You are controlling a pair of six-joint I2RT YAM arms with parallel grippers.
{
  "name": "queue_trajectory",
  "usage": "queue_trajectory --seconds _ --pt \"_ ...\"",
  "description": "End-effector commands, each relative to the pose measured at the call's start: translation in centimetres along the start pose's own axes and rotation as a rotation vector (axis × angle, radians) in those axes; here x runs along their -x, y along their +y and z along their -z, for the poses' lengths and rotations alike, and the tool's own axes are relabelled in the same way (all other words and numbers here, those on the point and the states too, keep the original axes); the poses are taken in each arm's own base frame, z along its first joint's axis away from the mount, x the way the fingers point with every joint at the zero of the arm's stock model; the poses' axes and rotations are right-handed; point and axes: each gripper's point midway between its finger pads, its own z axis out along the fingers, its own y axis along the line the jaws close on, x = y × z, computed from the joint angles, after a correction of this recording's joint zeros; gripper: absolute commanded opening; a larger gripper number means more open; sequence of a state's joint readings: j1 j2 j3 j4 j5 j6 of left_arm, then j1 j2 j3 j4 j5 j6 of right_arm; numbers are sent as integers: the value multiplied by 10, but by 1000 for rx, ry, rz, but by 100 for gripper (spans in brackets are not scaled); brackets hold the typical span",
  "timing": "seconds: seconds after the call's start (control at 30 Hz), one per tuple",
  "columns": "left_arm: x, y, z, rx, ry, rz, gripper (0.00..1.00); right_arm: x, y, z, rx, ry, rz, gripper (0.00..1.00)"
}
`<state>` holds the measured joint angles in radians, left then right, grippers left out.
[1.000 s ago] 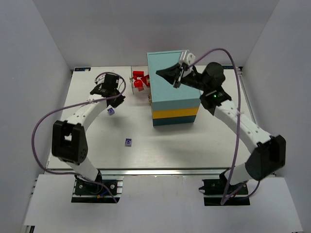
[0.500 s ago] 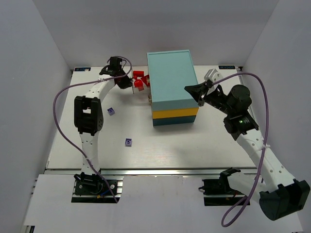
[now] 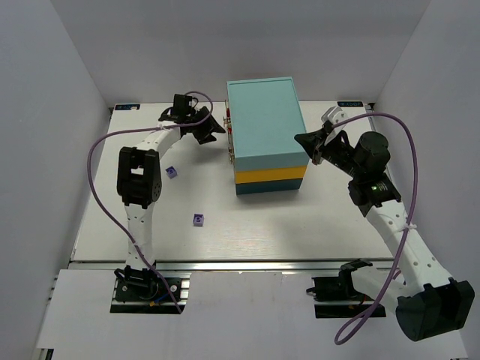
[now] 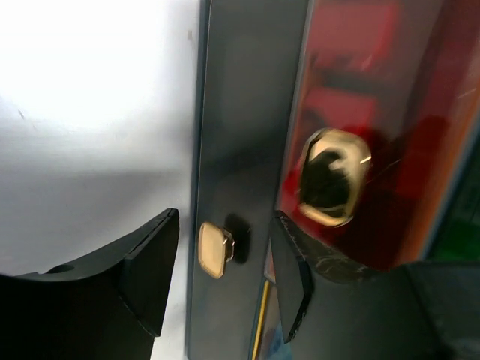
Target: Sort the legos into containers by color
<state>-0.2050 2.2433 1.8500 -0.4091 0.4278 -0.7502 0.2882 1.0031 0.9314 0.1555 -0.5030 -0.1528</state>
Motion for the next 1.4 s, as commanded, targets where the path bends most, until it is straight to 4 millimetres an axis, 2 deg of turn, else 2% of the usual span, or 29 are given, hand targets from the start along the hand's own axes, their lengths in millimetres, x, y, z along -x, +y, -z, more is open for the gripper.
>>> queue_trajectory --seconds 0.0,0.37,0.47,0.53,0.6,0.63,0.67,0.7,0.73,0.83,0.9,1.03,1.2,1.37 --pt "0 -40 24 -135 6 -55 62 1 -7 0 -20 -3 -17 0" --pt "-23 -59 22 -287 116 -100 65 -9 -19 2 -54 35 -40 0" --pt "-27 -55 21 -278 129 -97 66 -11 -22 3 -59 43 -43 0" --pt "-23 -47 23 -214 100 -86 64 -11 -21 3 -58 43 -41 0" --pt "-17 -25 27 -136 65 -36 58 -11 -21 4 -55 45 -38 0" --pt "-12 -25 31 -120 24 -35 55 -12 -21 4 -56 51 -42 0" --pt "-13 -13 33 -92 16 0 50 -13 -21 5 -56 52 -40 0" --pt "-11 -12 34 -80 4 2 40 -13 -21 6 -57 54 -40 0" --pt "-10 -12 35 -80 -2 1 37 -13 -20 5 -53 56 -41 0" --pt "-16 -15 35 -102 32 5 32 -15 -19 5 -48 60 -43 0" --pt "-20 -13 32 -110 51 9 34 -14 -20 6 -51 59 -42 0" --pt "-38 -16 26 -152 118 10 54 -15 -21 6 -57 61 -42 0" --pt "-54 -12 15 -176 186 17 56 -14 -23 7 -62 62 -42 0" --pt "-63 -15 9 -182 206 7 53 -13 -25 8 -71 61 -41 0"
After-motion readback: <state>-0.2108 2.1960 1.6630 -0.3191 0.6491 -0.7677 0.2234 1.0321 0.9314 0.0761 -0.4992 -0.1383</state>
